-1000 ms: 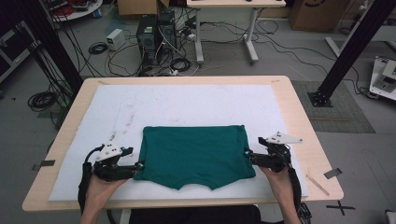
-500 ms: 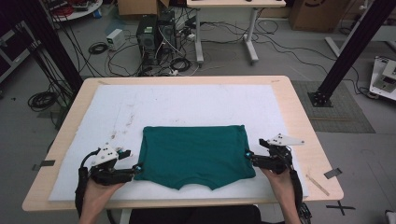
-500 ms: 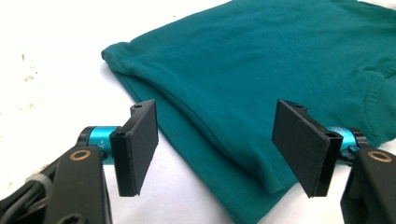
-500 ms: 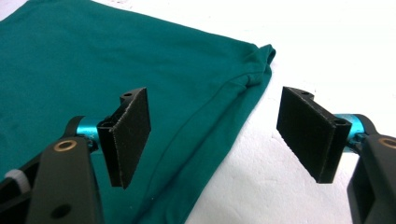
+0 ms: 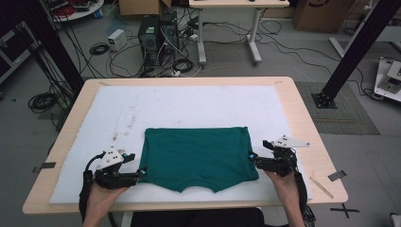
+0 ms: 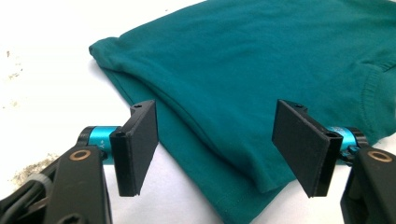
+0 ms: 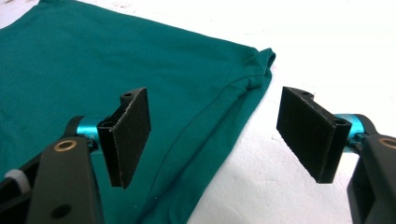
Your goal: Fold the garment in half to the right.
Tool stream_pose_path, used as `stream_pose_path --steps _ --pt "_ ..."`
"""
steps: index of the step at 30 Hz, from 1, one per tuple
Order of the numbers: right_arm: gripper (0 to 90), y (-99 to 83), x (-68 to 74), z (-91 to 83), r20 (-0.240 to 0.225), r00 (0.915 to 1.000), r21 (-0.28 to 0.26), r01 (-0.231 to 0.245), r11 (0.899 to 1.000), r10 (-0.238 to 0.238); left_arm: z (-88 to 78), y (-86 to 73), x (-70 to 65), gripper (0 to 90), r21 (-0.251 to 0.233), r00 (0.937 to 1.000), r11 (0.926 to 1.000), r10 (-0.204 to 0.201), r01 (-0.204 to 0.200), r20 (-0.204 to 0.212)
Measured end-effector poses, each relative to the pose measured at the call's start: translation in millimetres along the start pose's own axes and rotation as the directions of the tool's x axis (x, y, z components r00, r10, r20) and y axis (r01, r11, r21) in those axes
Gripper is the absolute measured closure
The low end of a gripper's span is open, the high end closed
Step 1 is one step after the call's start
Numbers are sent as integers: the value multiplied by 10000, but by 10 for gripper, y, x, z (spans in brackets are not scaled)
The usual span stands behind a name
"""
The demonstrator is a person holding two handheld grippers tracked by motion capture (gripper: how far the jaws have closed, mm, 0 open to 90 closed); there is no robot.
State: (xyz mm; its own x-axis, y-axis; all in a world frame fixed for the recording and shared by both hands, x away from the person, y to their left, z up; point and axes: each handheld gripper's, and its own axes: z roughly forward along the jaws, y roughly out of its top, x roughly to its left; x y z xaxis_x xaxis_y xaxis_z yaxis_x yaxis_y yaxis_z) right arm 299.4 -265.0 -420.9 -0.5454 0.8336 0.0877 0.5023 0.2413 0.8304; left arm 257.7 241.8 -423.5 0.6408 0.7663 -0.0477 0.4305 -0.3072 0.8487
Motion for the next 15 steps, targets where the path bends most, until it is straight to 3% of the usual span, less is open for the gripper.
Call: stream_pose_path --steps 5,8,15 --pt "266 -1 10 22 -25 10000 75 2 10000 -2 9 -4 -24 315 71 10000 9999 -83 83 -4" --pt "266 6 25 32 -32 10000 83 65 9999 -64 51 -3 -62 315 328 9993 9989 -336 341 -153" --pt "266 13 49 62 -106 9997 164 201 9997 -199 151 -45 -190 311 1031 9983 9940 -314 363 -485"
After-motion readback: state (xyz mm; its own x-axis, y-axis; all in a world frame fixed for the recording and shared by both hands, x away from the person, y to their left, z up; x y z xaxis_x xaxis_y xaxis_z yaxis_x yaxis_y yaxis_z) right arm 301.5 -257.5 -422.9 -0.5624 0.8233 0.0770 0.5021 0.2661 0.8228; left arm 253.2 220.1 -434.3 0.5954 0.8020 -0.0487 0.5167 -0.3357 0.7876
